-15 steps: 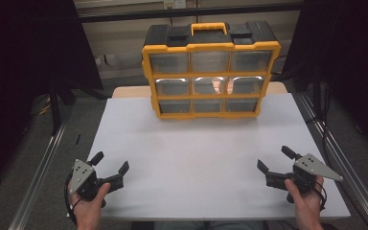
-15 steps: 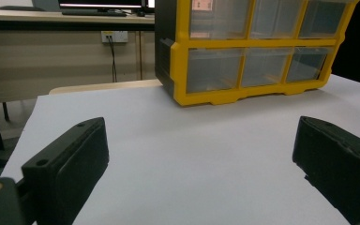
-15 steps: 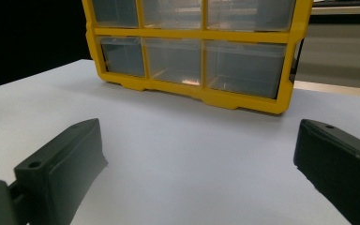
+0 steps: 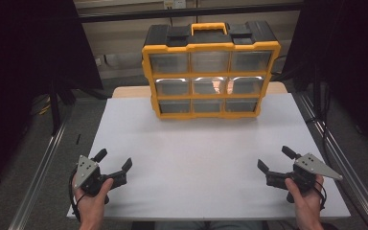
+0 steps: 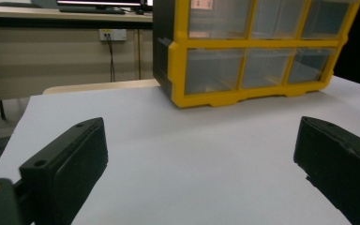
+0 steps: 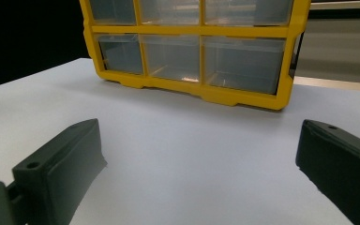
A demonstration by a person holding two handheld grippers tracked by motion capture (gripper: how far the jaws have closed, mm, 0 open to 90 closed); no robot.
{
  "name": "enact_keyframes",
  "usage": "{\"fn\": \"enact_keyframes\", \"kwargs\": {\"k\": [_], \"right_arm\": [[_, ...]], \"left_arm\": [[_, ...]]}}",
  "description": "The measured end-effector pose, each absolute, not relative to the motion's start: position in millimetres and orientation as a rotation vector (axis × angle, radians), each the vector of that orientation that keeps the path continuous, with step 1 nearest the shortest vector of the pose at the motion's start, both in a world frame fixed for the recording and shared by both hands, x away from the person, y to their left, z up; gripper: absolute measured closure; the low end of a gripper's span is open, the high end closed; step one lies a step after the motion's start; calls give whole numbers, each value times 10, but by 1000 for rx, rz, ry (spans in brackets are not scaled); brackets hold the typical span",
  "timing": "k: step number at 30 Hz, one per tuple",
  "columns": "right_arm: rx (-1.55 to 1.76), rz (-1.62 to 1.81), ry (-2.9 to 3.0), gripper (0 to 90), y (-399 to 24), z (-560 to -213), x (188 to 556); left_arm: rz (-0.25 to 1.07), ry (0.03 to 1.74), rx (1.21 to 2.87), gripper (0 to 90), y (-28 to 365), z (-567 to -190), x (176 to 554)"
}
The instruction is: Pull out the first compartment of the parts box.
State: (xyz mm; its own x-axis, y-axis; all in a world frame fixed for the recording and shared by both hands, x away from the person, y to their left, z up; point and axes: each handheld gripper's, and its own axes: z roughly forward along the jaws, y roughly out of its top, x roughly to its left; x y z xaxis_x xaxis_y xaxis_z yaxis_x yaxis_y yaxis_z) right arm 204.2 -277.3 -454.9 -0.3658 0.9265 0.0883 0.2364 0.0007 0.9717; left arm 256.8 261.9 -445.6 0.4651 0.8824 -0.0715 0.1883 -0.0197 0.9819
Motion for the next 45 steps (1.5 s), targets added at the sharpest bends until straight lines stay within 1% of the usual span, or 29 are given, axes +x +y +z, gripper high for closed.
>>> {"fn": "enact_keyframes", "kwargs": {"k": [9,12,16,21,25,29,33,34,38,45], "right_arm": [[1218,1414,1655,4,-2785,-4546,2011],[1213,1412,1649,4,-2775,-4540,2008],[1205,1417,1659,4,-2763,-4533,1994],[1211,1412,1662,4,-2770,-4549,2016],[1221,1417,1655,4,-2788,-4555,2023],[1226,1412,1659,4,-2795,-4561,2024],[1219,1418,1660,4,-2783,-4557,2009],[1215,1414,1655,4,-2780,-4558,2009],[1212,1417,1664,4,-2771,-4553,2008],[1209,1417,1668,4,-2766,-4553,2018]], "left_arm": [[735,939,1544,26,2569,-4409,2747],[746,926,1581,26,2572,-4392,2760],[733,898,1570,25,2538,-4345,2786],[785,836,1621,25,2467,-4307,2918],[788,839,1617,24,2425,-4302,3024],[837,833,1632,23,2378,-4241,3129],[859,795,1622,20,2305,-4173,3207],[878,776,1641,19,2293,-4152,3222],[871,713,1675,19,2218,-4085,3283],[912,630,1700,16,2092,-3971,3427]]}}
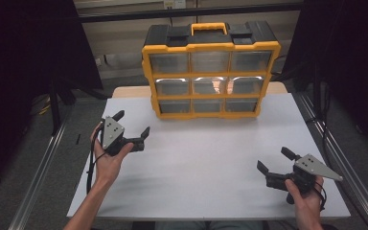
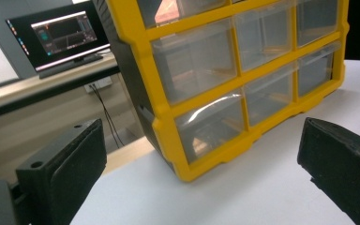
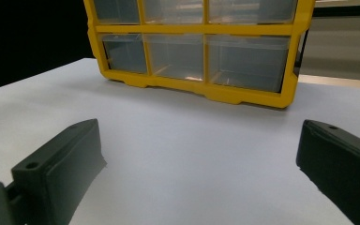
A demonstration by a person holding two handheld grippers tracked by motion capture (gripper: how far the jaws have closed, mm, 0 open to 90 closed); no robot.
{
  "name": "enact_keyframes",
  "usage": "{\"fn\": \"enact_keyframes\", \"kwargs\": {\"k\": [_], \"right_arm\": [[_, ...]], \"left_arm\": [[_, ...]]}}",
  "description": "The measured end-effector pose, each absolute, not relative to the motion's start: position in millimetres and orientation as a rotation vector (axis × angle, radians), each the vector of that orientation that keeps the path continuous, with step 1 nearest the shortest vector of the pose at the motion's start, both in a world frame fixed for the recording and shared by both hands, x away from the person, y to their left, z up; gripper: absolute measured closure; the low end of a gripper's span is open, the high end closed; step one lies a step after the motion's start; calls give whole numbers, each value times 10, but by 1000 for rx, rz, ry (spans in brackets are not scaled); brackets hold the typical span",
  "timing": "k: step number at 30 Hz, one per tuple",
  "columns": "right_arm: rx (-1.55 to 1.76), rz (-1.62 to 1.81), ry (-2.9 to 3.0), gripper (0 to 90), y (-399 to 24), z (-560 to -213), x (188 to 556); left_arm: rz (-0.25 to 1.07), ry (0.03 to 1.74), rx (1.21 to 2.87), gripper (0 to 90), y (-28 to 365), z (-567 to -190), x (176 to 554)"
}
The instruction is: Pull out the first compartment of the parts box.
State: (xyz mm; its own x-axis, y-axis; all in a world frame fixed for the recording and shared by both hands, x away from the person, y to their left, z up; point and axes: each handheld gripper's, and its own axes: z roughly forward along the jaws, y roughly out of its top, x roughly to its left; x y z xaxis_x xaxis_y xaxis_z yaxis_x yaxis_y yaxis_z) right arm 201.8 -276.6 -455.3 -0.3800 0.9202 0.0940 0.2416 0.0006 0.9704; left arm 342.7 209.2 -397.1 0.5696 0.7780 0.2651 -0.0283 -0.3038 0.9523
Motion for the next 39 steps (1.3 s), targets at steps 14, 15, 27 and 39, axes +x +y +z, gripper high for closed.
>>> {"fn": "enact_keyframes", "kwargs": {"k": [14,15,27,39], "right_arm": [[1217,1419,1651,5,-2767,-4541,1984],[1209,1419,1662,5,-2765,-4541,1981],[1190,1428,1671,4,-2768,-4535,1969],[1189,1432,1662,4,-2765,-4531,1960]], "left_arm": [[1089,465,1730,6,1884,-3597,3692],[1096,456,1729,13,1864,-3583,3710],[1304,283,1784,47,1621,-3384,3870],[1498,154,1814,62,1462,-3237,4042]]}}
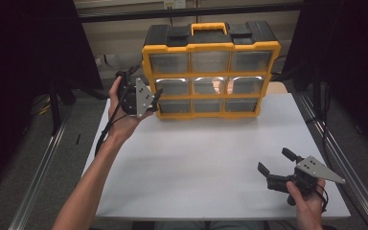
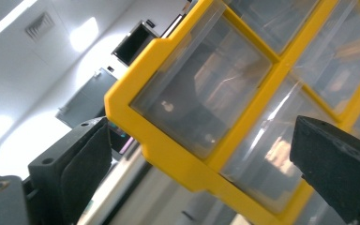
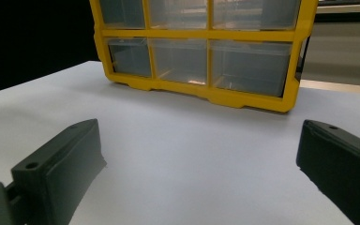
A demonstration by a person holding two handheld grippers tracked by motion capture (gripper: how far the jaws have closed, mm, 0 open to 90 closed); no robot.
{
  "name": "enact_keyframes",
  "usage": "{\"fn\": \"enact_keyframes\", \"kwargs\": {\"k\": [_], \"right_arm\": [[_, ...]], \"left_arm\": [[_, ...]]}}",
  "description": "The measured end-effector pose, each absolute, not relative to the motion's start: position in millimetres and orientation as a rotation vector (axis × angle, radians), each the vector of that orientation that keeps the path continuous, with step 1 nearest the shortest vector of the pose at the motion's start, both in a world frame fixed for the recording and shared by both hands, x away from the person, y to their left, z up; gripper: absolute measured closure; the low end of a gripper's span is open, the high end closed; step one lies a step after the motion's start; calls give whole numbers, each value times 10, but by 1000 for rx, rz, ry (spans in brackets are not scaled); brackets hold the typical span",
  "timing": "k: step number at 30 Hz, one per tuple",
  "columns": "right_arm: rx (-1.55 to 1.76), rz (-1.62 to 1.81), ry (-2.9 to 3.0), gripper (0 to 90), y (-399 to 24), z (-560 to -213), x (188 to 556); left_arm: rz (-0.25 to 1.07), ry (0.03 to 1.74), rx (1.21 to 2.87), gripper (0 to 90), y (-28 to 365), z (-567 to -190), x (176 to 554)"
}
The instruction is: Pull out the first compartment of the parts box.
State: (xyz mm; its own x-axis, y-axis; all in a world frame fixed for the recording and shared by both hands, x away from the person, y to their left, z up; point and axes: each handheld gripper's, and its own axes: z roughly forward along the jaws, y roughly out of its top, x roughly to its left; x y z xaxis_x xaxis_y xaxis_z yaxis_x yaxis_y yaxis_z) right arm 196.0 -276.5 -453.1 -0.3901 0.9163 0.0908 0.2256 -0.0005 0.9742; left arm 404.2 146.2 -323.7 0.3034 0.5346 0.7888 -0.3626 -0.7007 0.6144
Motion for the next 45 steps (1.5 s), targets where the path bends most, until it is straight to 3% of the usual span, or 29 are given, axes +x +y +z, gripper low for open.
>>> {"fn": "enact_keyframes", "kwargs": {"k": [16,36,45], "right_arm": [[1191,1444,1657,4,-2759,-4530,1956],[1181,1444,1666,5,-2765,-4532,1953],[1183,1451,1675,4,-2766,-4533,1952]], "left_arm": [[1762,-62,1899,131,1255,-3198,4279],[1950,-229,1984,293,1106,-3334,4506],[2005,-242,1963,442,1114,-3267,4514]]}}
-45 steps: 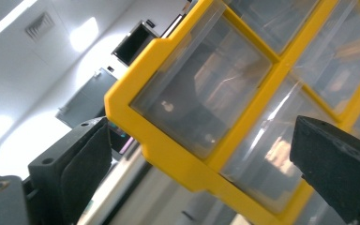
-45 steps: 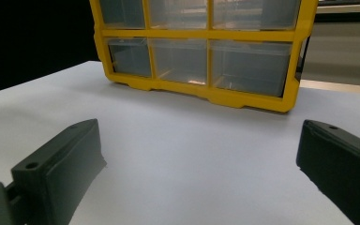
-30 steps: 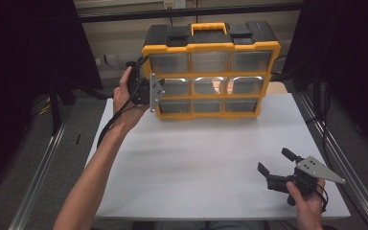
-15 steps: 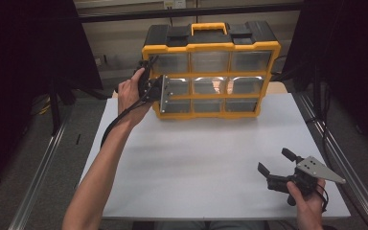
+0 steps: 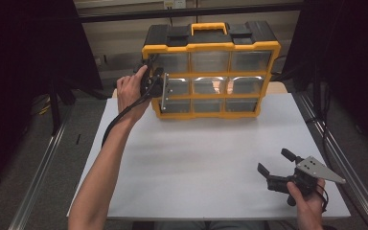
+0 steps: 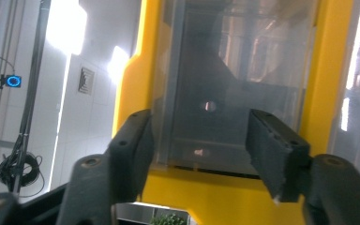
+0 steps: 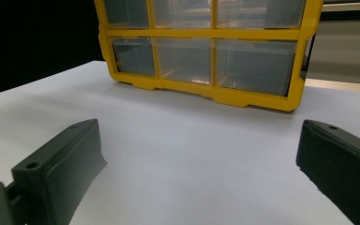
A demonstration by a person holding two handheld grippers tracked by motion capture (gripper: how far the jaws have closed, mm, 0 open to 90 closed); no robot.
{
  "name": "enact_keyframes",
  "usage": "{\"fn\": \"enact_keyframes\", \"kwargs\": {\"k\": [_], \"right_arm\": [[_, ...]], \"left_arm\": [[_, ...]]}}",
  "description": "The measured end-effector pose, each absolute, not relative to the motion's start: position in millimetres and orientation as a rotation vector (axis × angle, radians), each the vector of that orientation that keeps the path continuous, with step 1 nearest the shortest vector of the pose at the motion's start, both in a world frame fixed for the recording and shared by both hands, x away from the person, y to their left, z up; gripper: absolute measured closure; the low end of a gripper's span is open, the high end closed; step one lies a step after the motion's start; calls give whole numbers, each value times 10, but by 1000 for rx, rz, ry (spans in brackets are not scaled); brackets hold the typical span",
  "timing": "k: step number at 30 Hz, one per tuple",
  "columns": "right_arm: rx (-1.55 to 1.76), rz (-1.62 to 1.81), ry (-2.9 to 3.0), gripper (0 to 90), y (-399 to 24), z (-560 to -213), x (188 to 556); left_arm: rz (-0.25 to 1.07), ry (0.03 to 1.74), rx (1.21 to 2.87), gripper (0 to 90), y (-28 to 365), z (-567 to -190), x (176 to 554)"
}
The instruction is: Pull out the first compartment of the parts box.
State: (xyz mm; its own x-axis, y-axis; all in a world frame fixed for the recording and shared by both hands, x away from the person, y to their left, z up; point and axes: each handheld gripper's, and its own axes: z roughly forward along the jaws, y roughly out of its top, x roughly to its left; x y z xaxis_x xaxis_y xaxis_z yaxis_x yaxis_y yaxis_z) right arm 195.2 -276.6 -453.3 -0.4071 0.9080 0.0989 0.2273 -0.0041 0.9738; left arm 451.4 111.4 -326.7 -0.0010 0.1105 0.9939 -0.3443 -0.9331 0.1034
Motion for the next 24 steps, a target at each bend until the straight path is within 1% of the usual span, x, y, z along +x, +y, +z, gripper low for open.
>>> {"fn": "enact_keyframes", "kwargs": {"k": [2,3,5,7,8,11,13,15,18,20,24], "right_arm": [[1190,1452,1673,5,-2759,-4534,1954],[1186,1449,1674,4,-2761,-4536,1956],[1184,1448,1672,5,-2763,-4537,1959],[1185,1453,1675,5,-2763,-4535,1954],[1185,1451,1679,5,-2765,-4533,1949],[1182,1453,1679,5,-2764,-4533,1948],[1181,1453,1680,4,-2763,-4533,1948],[1180,1454,1682,4,-2761,-4533,1947],[1180,1452,1682,5,-2761,-4533,1948],[1184,1448,1681,5,-2760,-4534,1949],[1183,1448,1682,5,-2760,-4534,1949]], "left_arm": [[2015,-250,1963,460,1115,-3265,4514],[2038,-252,1941,485,1111,-3266,4510],[2050,-250,1949,534,1110,-3259,4507],[2044,-244,1956,547,1105,-3267,4510],[2072,-251,1946,545,1098,-3274,4506],[2094,-250,1937,583,1092,-3279,4509],[2110,-261,1918,649,1086,-3265,4511],[2112,-245,1929,649,1082,-3268,4507],[2147,-270,1926,665,1078,-3272,4503],[2147,-241,1932,709,1075,-3264,4494],[2166,-244,1913,728,1066,-3274,4501]]}}
